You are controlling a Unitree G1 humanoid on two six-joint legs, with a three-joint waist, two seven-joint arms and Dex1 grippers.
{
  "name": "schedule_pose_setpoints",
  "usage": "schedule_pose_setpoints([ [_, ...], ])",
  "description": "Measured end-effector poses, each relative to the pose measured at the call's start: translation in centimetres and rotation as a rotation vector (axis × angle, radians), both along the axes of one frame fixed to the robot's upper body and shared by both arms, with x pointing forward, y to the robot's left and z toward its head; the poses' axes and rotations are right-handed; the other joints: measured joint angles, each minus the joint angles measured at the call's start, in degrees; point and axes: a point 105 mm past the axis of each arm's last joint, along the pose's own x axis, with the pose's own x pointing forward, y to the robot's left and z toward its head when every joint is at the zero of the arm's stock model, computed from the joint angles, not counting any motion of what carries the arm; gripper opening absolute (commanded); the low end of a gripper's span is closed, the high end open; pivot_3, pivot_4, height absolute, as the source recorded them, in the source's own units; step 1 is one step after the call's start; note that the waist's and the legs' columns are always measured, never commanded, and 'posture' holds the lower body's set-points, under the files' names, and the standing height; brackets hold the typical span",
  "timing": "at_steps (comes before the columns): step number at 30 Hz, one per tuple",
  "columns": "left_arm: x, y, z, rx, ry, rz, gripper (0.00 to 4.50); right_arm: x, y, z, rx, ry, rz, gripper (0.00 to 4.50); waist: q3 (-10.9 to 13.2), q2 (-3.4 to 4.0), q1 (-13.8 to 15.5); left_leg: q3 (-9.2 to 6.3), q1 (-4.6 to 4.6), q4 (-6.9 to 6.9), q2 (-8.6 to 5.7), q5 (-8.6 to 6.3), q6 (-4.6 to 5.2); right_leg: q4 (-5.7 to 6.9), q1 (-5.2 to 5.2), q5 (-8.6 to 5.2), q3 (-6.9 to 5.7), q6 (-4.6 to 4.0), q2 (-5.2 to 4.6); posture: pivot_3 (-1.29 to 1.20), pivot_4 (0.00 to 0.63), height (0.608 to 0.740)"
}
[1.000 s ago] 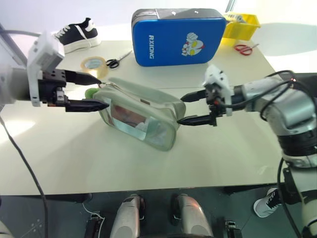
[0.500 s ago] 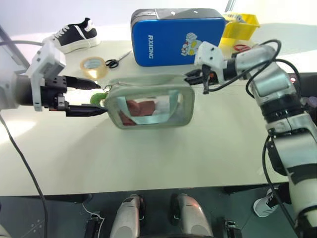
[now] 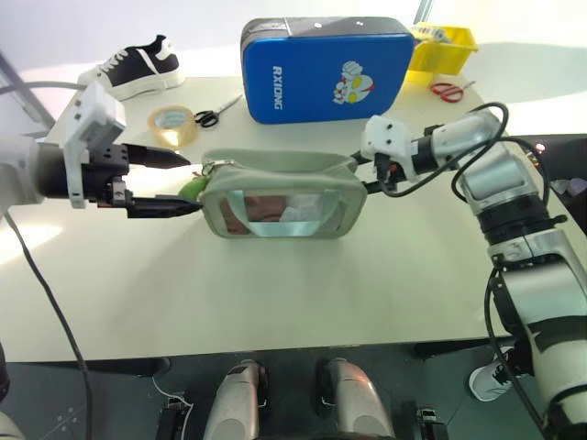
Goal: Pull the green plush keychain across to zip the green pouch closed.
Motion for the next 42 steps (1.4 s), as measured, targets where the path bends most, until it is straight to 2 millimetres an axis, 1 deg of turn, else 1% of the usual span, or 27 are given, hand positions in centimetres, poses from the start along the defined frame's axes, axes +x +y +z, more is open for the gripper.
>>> schedule_pose_setpoints([
  [3,0.0,0.2,-0.3,0.001,0.014,0.008,4.50,0.3,-1.6,3.0,-0.003,-0.070,-0.051,2.66,0.01,0.01,0.02,0.00,-0.02,0.04,0.00,-0.01,0.00,0.00,-0.01,-0.01,0.00,-0.01,-0.01,0.00,0.150,0.740],
  [5,0.0,0.3,-0.4,0.003,0.018,0.015,4.50,0.2,-2.2,5.8,0.022,-0.127,-0.067,2.66,0.01,0.01,-0.06,-0.01,-0.02,0.03,0.02,-0.01,0.00,0.00,-0.03,-0.01,0.01,-0.02,0.00,0.00,0.150,0.740],
  [6,0.0,0.4,-0.3,0.002,0.014,0.021,4.50,-0.1,-2.2,6.9,0.042,-0.139,-0.065,2.66,0.00,0.00,-0.08,-0.01,-0.02,0.03,0.02,-0.01,0.00,0.00,-0.02,-0.01,0.00,-0.02,0.00,0.00,0.150,0.740],
  [8,0.0,0.8,0.2,-0.006,-0.004,0.041,4.50,-1.0,-1.8,8.1,0.113,-0.102,-0.038,2.66,-0.01,-0.01,-0.07,-0.03,-0.02,0.03,0.04,-0.01,0.00,0.00,-0.01,-0.01,0.00,-0.02,0.00,0.00,0.150,0.740],
  [10,0.1,1.2,0.3,-0.004,-0.010,0.062,4.50,-2.3,0.0,8.4,0.193,-0.043,0.023,2.66,-0.01,-0.01,-0.28,-0.01,0.01,0.04,0.04,-0.01,0.00,0.08,-0.02,0.00,0.02,-0.02,-0.01,0.00,0.150,0.740],
  [12,0.1,1.2,0.3,-0.005,-0.009,0.066,4.50,-3.7,2.4,7.9,0.255,0.021,0.098,2.66,-0.01,-0.01,-0.27,-0.03,0.02,0.08,0.06,-0.01,0.00,0.21,-0.03,-0.01,0.01,-0.03,0.00,0.00,0.150,0.740],
  [14,0.2,1.2,0.3,-0.008,-0.011,0.076,4.50,-5.2,5.1,6.2,0.298,0.098,0.182,2.66,-0.02,-0.02,-0.02,-0.08,0.01,0.21,0.06,-0.02,0.00,0.39,-0.04,-0.02,0.00,-0.04,0.00,0.00,0.150,0.740],
  [15,0.3,1.2,0.3,-0.011,-0.013,0.078,4.50,-5.7,6.2,5.3,0.315,0.141,0.204,2.66,-0.01,-0.02,0.02,-0.08,0.00,0.25,0.06,-0.02,0.00,0.40,-0.04,-0.02,0.00,-0.04,0.00,0.00,0.150,0.740],
  [17,0.3,1.1,0.4,-0.012,-0.015,0.078,4.50,-6.0,7.4,4.0,0.318,0.180,0.210,2.66,-0.01,-0.01,0.38,-0.14,-0.07,0.36,0.05,-0.05,0.05,0.39,-0.02,-0.03,-0.04,-0.05,-0.02,0.00,0.150,0.740],
  [19,0.3,1.1,0.4,-0.013,-0.010,0.084,4.50,-5.9,7.8,3.9,0.306,0.158,0.205,2.66,-0.02,-0.02,0.69,-0.14,-0.10,0.38,0.02,-0.09,0.10,0.34,-0.02,-0.09,-0.04,-0.15,-0.04,0.00,0.150,0.740],
  [22,0.4,1.1,0.4,-0.011,-0.014,0.098,4.50,-5.0,8.2,3.1,0.266,0.101,0.193,1.86,-0.03,-0.04,0.57,-0.12,-0.10,0.40,0.02,-0.12,0.12,0.27,0.01,-0.12,-0.04,-0.21,-0.04,0.00,0.150,0.740],
  [23,0.4,1.1,0.4,-0.010,-0.015,0.100,4.50,-4.7,8.4,2.6,0.255,0.097,0.187,1.39,-0.03,-0.04,0.45,-0.13,-0.10,0.40,0.02,-0.11,0.12,0.29,0.01,-0.12,-0.04,-0.20,-0.04,0.00,0.150,0.740],
  [25,0.4,1.0,0.4,-0.008,-0.013,0.109,4.50,-4.4,8.5,2.1,0.249,0.099,0.185,0.29,-0.03,-0.04,0.20,-0.12,-0.11,0.40,0.02,-0.11,0.13,0.34,-0.01,-0.05,-0.03,-0.08,-0.04,0.00,0.150,0.740],
  [26,0.5,1.1,0.4,-0.008,-0.013,0.116,4.50,-4.4,8.4,2.1,0.244,0.090,0.188,0.03,-0.03,-0.04,0.12,-0.11,-0.10,0.40,0.02,-0.11,0.13,0.35,-0.01,-0.04,-0.03,-0.05,-0.04,0.00,0.150,0.740],
  [29,0.8,1.5,0.6,-0.015,-0.028,0.151,4.50,-4.5,8.5,2.1,0.223,0.068,0.206,0.03,-0.03,-0.04,0.05,-0.11,-0.08,0.40,0.03,-0.10,0.13,0.36,-0.01,-0.04,-0.03,-0.04,-0.02,0.00,0.150,0.740],
  [32,1.7,2.5,0.8,-0.071,-0.046,0.221,4.50,-4.2,8.4,2.0,0.206,0.044,0.203,0.03,-0.03,-0.04,0.08,-0.12,-0.03,0.40,0.03,-0.10,0.13,0.37,0.04,-0.04,-0.03,-0.04,-0.02,0.00,0.150,0.740],
  [34,2.6,3.7,-0.4,-0.113,-0.024,0.282,4.50,-4.1,8.5,1.9,0.205,0.033,0.195,0.03,-0.04,-0.02,0.07,-0.09,-0.01,0.40,0.02,-0.10,0.13,0.37,0.05,-0.04,-0.02,-0.04,-0.03,0.00,0.150,0.740],
  [36,3.5,4.9,-2.5,-0.161,0.029,0.341,4.50,-4.0,8.5,1.9,0.205,0.030,0.189,0.03,-0.04,-0.03,0.05,-0.10,-0.02,0.40,0.03,-0.10,0.13,0.38,0.04,-0.04,-0.02,-0.04,-0.02,0.00,0.150,0.740],
  [38,4.0,5.4,-4.3,-0.197,0.074,0.378,4.50,-4.0,8.5,1.9,0.204,0.030,0.187,0.03,-0.04,-0.04,0.11,-0.10,-0.04,0.41,0.03,-0.10,0.13,0.39,0.03,-0.04,-0.03,-0.03,-0.03,0.00,0.150,0.740],
  [39,4.2,5.3,-4.9,-0.218,0.086,0.378,4.50,-3.9,8.5,1.9,0.203,0.029,0.185,0.03,-0.05,-0.07,0.17,-0.11,-0.06,0.42,0.03,-0.10,0.12,0.38,0.03,-0.03,-0.03,-0.03,-0.03,0.00,0.150,0.740],
  [42,4.6,4.2,-5.3,-0.261,0.091,0.347,4.50,-3.8,8.5,1.9,0.203,0.024,0.176,0.03,-0.06,-0.08,0.19,-0.11,-0.05,0.43,0.03,-0.10,0.12,0.37,0.05,-0.03,-0.03,-0.04,-0.04,0.00,0.150,0.740],
])
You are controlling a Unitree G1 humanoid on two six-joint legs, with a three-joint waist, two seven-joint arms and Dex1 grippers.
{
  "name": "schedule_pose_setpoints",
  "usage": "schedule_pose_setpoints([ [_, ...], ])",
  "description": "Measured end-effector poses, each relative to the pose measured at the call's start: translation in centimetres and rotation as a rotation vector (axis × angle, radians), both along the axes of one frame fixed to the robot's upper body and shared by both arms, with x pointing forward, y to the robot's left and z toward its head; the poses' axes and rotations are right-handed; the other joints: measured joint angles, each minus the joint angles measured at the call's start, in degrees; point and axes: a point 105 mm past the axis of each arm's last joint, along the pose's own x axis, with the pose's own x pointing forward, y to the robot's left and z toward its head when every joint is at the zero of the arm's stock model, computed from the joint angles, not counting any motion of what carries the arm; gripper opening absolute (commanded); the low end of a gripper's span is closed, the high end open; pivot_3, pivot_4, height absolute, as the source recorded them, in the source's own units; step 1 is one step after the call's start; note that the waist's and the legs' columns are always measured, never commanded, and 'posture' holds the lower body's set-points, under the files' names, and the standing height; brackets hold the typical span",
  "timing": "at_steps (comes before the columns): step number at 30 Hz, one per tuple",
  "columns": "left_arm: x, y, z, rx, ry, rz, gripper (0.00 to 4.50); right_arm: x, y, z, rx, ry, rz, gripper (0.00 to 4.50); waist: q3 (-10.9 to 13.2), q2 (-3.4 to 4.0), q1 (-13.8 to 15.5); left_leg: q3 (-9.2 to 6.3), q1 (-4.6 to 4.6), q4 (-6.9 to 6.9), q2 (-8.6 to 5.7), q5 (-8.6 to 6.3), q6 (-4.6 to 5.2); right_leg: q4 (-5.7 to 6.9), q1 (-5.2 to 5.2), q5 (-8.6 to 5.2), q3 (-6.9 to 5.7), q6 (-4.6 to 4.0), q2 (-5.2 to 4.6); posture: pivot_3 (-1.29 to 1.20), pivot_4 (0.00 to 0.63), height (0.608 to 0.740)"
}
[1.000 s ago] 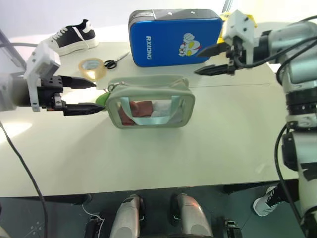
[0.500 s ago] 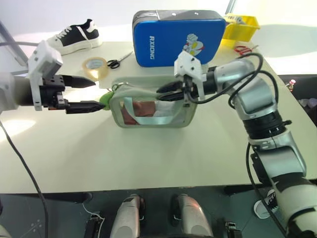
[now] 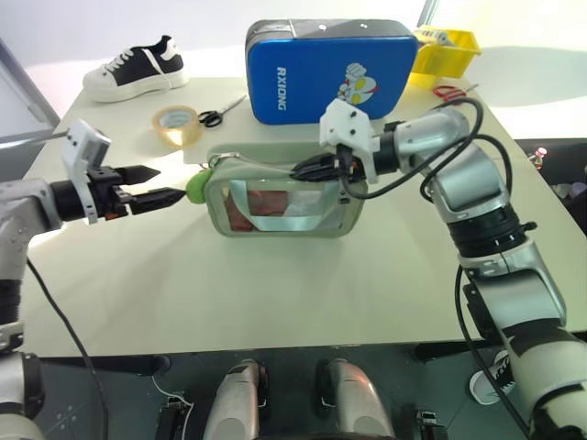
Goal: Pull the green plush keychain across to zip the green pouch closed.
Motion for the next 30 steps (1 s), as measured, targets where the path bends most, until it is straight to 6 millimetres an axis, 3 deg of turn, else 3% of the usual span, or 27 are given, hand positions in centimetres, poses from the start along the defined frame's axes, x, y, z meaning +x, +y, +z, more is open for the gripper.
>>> schedule_pose_setpoints([
  [6,0.2,-1.3,-0.5,-0.011,0.007,-0.044,4.50,0.0,0.1,-0.1,0.002,0.010,-0.005,0.03,0.00,0.00,-0.17,0.01,0.00,-0.01,0.01,0.00,0.00,0.01,-0.01,0.01,0.00,0.00,0.00,0.00,0.150,0.740],
  [7,0.1,-1.3,-0.4,-0.007,0.002,-0.047,3.96,0.0,0.1,-0.1,0.002,0.011,-0.007,0.00,0.00,0.00,-0.17,0.01,0.01,-0.01,0.01,0.00,0.00,0.02,-0.02,0.01,0.00,0.00,0.00,0.00,0.150,0.740],
  [8,0.2,-1.2,-0.3,-0.004,-0.003,-0.048,3.70,0.1,0.1,-0.1,0.003,0.011,-0.010,0.00,0.00,0.00,-0.17,0.00,0.01,-0.01,0.02,0.00,0.00,0.01,-0.02,0.00,0.00,0.00,0.00,0.00,0.150,0.740],
  [15,0.5,-0.9,0.3,0.009,-0.032,-0.050,0.04,0.3,0.0,-0.1,0.005,0.004,-0.029,0.00,0.00,0.00,-0.03,-0.01,0.00,-0.01,0.00,-0.01,0.00,0.00,-0.01,0.00,0.00,0.00,-0.02,0.00,0.150,0.740],
  [20,1.0,-1.6,1.2,0.011,-0.066,-0.072,0.04,0.3,0.0,-0.1,0.006,0.003,-0.034,0.00,0.00,0.00,0.01,-0.01,0.00,-0.01,0.00,0.00,0.00,0.01,-0.01,0.00,-0.01,0.00,-0.01,0.00,0.150,0.740],
  [23,2.1,-2.6,3.7,-0.018,-0.137,-0.080,0.04,0.4,0.0,-0.1,0.008,0.001,-0.037,0.00,0.00,-0.03,0.12,-0.02,-0.03,0.02,-0.01,0.00,0.01,0.00,0.01,0.01,-0.02,0.01,-0.01,0.00,0.150,0.740],
  [27,2.1,-5.3,8.2,0.019,-0.285,-0.170,0.04,0.5,0.4,-0.1,0.018,0.004,-0.033,0.00,0.00,-0.03,-0.08,0.03,-0.01,0.02,-0.02,-0.01,0.03,0.00,0.01,0.01,-0.01,0.02,-0.01,0.00,0.150,0.740],
  [30,1.5,-7.8,7.7,0.087,-0.291,-0.283,0.04,0.5,0.5,-0.2,0.021,0.007,-0.032,0.00,0.00,-0.01,-0.21,0.06,0.02,0.01,-0.01,-0.01,0.03,0.04,0.01,0.01,0.00,0.02,0.00,0.00,0.150,0.740],
])
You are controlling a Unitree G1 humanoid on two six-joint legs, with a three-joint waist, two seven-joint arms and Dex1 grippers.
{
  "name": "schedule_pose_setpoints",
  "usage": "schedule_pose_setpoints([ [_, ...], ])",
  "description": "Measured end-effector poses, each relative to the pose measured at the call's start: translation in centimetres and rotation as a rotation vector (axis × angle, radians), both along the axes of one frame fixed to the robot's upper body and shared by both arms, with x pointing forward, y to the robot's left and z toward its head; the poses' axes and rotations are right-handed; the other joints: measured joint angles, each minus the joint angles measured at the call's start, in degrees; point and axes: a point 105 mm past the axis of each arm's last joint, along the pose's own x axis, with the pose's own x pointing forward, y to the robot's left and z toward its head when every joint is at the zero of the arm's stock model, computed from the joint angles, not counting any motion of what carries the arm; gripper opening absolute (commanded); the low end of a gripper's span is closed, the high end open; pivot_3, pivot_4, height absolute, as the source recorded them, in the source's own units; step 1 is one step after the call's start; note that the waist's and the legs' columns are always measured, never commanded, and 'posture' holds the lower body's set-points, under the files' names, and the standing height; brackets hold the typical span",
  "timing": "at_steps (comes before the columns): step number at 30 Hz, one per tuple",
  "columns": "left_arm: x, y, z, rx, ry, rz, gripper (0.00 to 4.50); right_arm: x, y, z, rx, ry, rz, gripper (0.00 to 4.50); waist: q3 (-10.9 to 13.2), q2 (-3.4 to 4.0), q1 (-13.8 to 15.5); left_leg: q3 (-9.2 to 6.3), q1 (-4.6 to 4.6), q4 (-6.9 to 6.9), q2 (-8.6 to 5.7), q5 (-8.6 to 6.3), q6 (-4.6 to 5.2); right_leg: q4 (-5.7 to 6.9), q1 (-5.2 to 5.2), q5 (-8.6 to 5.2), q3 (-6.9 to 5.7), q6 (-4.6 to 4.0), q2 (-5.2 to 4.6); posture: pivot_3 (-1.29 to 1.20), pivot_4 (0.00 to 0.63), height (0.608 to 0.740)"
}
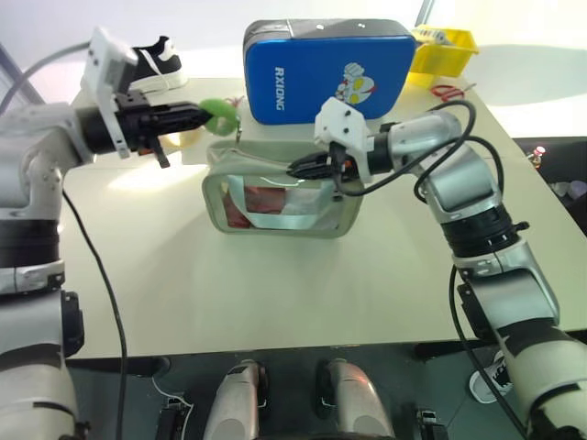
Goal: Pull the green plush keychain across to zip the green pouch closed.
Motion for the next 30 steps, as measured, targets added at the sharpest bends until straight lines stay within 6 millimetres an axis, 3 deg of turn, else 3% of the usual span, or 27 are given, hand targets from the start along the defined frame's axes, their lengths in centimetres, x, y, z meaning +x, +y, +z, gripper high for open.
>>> schedule_pose_setpoints([
  [4,-0.3,-1.0,-3.3,0.134,0.054,-0.063,0.04,0.1,0.0,0.0,0.004,-0.006,-0.005,0.00,0.00,0.01,-0.08,0.00,0.00,0.00,0.02,0.00,0.00,0.01,-0.03,0.00,0.00,-0.01,0.01,0.00,0.150,0.740],
  [5,-0.3,-0.9,-3.9,0.158,0.058,-0.067,0.33,0.1,0.0,0.0,0.004,-0.007,-0.007,0.00,0.01,0.01,-0.04,0.00,0.00,0.00,0.02,0.00,0.00,0.01,-0.03,0.00,0.01,-0.01,0.01,0.00,0.150,0.740],
  [8,-0.3,-0.5,-4.0,0.207,0.037,-0.071,1.43,0.2,0.0,0.1,0.004,-0.011,-0.016,0.00,0.01,0.00,0.06,-0.01,-0.02,0.01,0.01,0.00,0.00,-0.01,-0.03,0.00,0.01,-0.01,0.00,0.00,0.150,0.740],
  [13,1.2,0.5,-2.5,0.201,-0.003,0.014,4.00,0.3,-0.1,0.1,0.005,-0.018,-0.027,0.00,0.01,0.00,0.16,-0.04,-0.05,0.01,0.01,0.00,0.01,-0.02,-0.03,-0.01,0.00,0.00,0.00,0.00,0.150,0.740],
  [16,1.0,1.4,-0.7,0.201,-0.042,0.035,4.00,0.3,0.0,0.1,0.006,-0.020,-0.025,0.00,0.01,0.00,-0.02,-0.03,-0.05,0.01,0.01,0.00,0.02,-0.01,-0.06,-0.01,0.00,0.00,0.00,0.00,0.150,0.740],
  [20,-0.4,2.9,-0.1,0.241,-0.035,0.044,4.00,0.3,-0.1,0.1,0.005,-0.020,-0.027,0.00,0.02,0.02,-0.15,-0.02,-0.04,-0.02,0.02,0.00,0.01,-0.01,-0.07,-0.01,0.00,0.00,0.01,0.00,0.150,0.740],
  [22,-0.8,3.3,-1.1,0.261,-0.015,0.041,4.00,0.3,-0.1,0.1,0.005,-0.020,-0.029,0.00,0.02,0.02,-0.06,-0.02,-0.03,-0.02,0.03,-0.01,0.01,-0.02,-0.05,-0.02,0.01,-0.01,0.00,0.00,0.150,0.740],
  [25,-0.9,3.7,-4.9,0.291,0.069,0.050,4.00,0.4,-0.2,0.1,0.004,-0.021,-0.030,0.00,0.02,0.02,0.17,-0.06,-0.02,0.00,0.02,-0.01,0.01,-0.02,-0.02,-0.02,0.01,-0.03,-0.01,0.00,0.150,0.740],
  [27,-0.5,3.1,-6.5,0.285,0.092,0.054,4.00,0.4,-0.2,0.1,0.004,-0.022,-0.030,0.00,0.02,0.01,0.27,-0.08,-0.06,0.02,0.01,-0.01,0.01,-0.03,-0.03,-0.02,0.00,-0.03,-0.01,0.00,0.150,0.740],
  [30,0.1,2.2,-7.2,0.287,0.061,0.060,3.17,0.3,-0.1,0.1,0.005,-0.021,-0.028,0.00,0.02,0.01,0.13,-0.06,-0.07,0.02,0.01,0.00,0.01,-0.02,-0.04,-0.01,0.00,-0.02,0.00,0.00,0.150,0.740],
])
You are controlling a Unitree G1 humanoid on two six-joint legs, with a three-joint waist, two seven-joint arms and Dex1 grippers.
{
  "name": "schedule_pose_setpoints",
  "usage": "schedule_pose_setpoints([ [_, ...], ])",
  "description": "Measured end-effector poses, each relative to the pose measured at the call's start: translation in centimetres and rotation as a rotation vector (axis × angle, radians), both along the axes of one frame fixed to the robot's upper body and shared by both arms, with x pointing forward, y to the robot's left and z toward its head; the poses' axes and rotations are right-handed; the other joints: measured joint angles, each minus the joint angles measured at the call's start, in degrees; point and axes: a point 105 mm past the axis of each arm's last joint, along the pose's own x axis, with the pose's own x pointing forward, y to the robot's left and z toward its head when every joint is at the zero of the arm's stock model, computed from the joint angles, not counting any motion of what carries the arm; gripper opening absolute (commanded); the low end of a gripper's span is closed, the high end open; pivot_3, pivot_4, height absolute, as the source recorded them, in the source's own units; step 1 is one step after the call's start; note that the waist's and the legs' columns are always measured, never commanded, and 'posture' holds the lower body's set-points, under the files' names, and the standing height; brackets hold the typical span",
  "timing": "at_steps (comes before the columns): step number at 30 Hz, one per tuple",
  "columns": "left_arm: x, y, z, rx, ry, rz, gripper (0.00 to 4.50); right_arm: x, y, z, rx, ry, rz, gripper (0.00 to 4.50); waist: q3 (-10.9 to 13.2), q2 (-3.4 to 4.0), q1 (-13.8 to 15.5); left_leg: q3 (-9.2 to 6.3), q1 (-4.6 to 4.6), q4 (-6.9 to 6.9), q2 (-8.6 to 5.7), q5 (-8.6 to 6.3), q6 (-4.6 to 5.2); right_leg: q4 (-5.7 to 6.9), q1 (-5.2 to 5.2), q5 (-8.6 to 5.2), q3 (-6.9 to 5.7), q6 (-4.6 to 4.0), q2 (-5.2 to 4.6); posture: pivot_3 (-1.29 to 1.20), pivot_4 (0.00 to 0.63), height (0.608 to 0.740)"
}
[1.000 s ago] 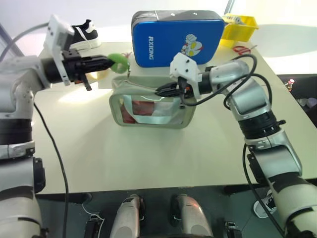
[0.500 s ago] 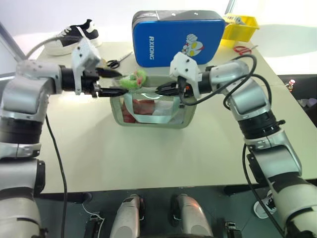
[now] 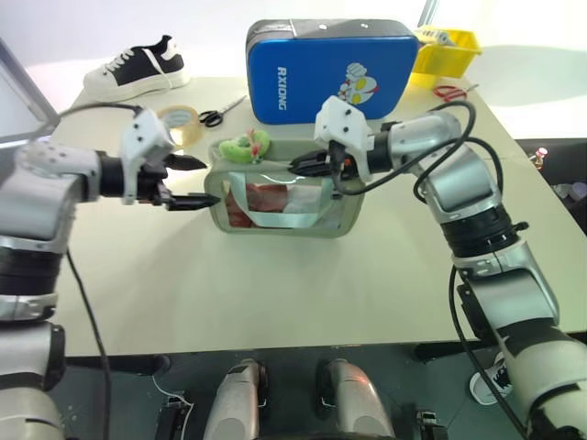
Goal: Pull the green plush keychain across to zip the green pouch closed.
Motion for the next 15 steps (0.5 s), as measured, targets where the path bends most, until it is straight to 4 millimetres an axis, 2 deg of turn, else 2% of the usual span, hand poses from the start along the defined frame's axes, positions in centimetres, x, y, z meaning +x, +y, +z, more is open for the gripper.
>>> schedule_pose_setpoints([
  [3,0.3,0.1,-0.1,0.003,-0.020,0.015,1.54,0.0,0.0,0.0,0.000,0.001,0.002,0.00,0.00,0.00,-0.10,0.01,0.00,0.00,0.01,0.00,0.00,0.02,-0.02,0.00,0.00,0.00,0.01,0.00,0.150,0.740],
  [4,0.6,0.2,-0.2,0.001,-0.027,0.029,1.48,0.0,0.0,0.0,0.000,0.001,0.002,0.00,0.00,0.00,-0.12,0.02,0.01,-0.01,0.01,0.00,0.00,0.02,-0.01,0.00,0.00,0.01,0.01,0.00,0.150,0.740],
  [6,0.6,0.2,-0.2,0.002,-0.029,0.032,0.79,0.0,0.0,0.0,-0.001,0.001,0.000,0.00,0.00,0.00,-0.07,0.02,0.01,0.00,0.01,0.00,0.00,0.01,-0.01,0.01,0.00,0.01,0.01,0.00,0.150,0.740],
  [7,0.6,0.2,-0.2,0.003,-0.028,0.029,0.26,0.0,0.0,0.0,0.000,0.002,0.000,0.00,0.00,0.00,-0.04,0.02,0.01,-0.01,0.01,0.00,0.00,0.01,0.00,0.01,0.00,0.01,0.01,0.00,0.150,0.740],
  [8,0.6,0.2,-0.2,0.003,-0.026,0.025,0.12,0.0,0.0,0.0,0.000,0.004,-0.001,0.00,0.00,0.00,-0.03,0.02,0.01,0.00,0.01,0.00,0.00,0.01,0.00,0.00,0.00,0.01,0.01,0.00,0.150,0.740],
  [9,0.5,0.2,-0.2,0.004,-0.024,0.023,0.00,0.0,0.0,-0.1,-0.002,0.010,0.004,0.58,0.00,0.00,-0.05,0.02,0.01,0.00,0.01,0.00,0.00,0.01,-0.01,0.01,0.00,0.01,0.01,0.00,0.150,0.740],
  [10,0.5,0.2,-0.2,0.005,-0.023,0.022,0.00,-0.2,0.0,-0.2,-0.006,0.022,0.017,0.84,0.00,0.00,-0.05,0.01,0.01,-0.01,0.01,0.00,0.00,0.01,-0.01,0.00,0.00,0.01,0.01,0.00,0.150,0.740],
  [12,0.5,0.3,-0.2,0.013,-0.025,0.023,0.00,-0.2,-0.1,0.0,-0.008,0.039,0.027,1.88,0.00,0.00,-0.08,0.02,0.01,-0.01,0.01,0.00,0.00,0.01,-0.01,0.01,0.00,0.01,0.01,0.00,0.150,0.740],
  [15,0.5,0.4,-0.1,0.020,-0.031,0.022,0.00,0.9,-0.6,1.5,-0.005,0.028,-0.011,3.40,0.01,0.02,-0.11,0.02,0.00,-0.01,0.01,0.00,0.00,0.00,-0.04,0.00,0.00,0.00,0.01,0.00,0.150,0.740],
])
